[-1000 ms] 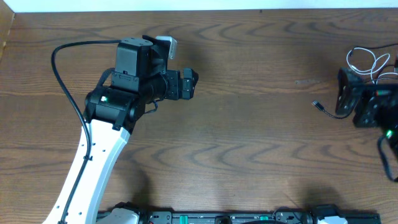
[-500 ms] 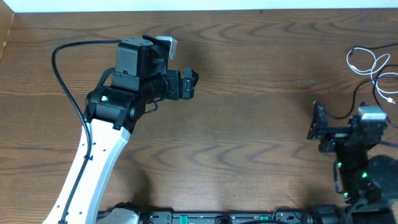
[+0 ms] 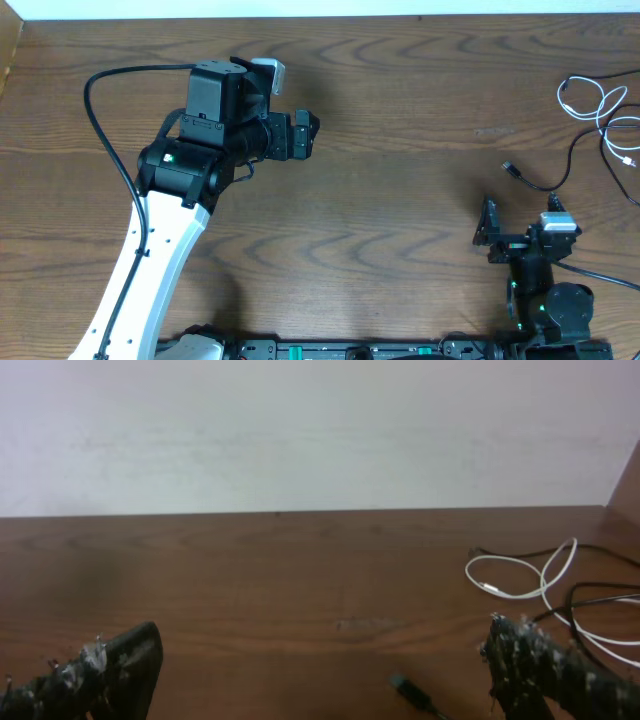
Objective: Untangle cables
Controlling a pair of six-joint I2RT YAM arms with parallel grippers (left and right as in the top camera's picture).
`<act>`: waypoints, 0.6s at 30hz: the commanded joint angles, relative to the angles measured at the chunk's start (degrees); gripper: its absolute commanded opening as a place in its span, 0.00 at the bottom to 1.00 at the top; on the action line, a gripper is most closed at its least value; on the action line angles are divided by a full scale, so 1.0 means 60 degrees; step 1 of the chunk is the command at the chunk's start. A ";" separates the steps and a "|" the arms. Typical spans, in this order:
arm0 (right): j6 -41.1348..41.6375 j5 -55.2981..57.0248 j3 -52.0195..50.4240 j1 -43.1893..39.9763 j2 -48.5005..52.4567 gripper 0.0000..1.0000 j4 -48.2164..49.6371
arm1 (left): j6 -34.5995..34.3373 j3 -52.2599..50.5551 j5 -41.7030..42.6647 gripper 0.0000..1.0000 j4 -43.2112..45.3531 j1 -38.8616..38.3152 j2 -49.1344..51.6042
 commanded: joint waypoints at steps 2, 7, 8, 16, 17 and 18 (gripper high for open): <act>-0.0011 0.0091 -0.0441 0.0091 -0.0270 0.99 0.0149 | 0.0015 0.0200 0.0036 0.98 -0.0011 0.0026 0.0036; -0.0015 0.0087 -0.0878 0.0113 -0.0270 0.99 0.0758 | 0.0015 0.0200 0.0036 0.98 -0.0011 0.0026 0.0036; -0.0015 0.0091 -0.1009 0.0109 -0.0270 0.99 0.1071 | 0.0018 0.0200 0.0036 0.98 -0.0011 0.0026 0.0036; -0.0015 0.0029 -0.1086 0.0098 -0.0266 0.99 0.0463 | 0.0015 0.0200 0.0036 0.98 -0.0011 0.0026 0.0036; -0.0015 0.0018 -0.1086 0.0098 -0.0266 0.99 0.0463 | 0.0015 0.0200 0.0036 0.98 -0.0011 0.0026 0.0036; -0.0011 0.0000 -0.1086 0.0098 -0.0266 0.99 0.0463 | 0.0015 0.0200 0.0036 0.98 -0.0011 0.0026 0.0036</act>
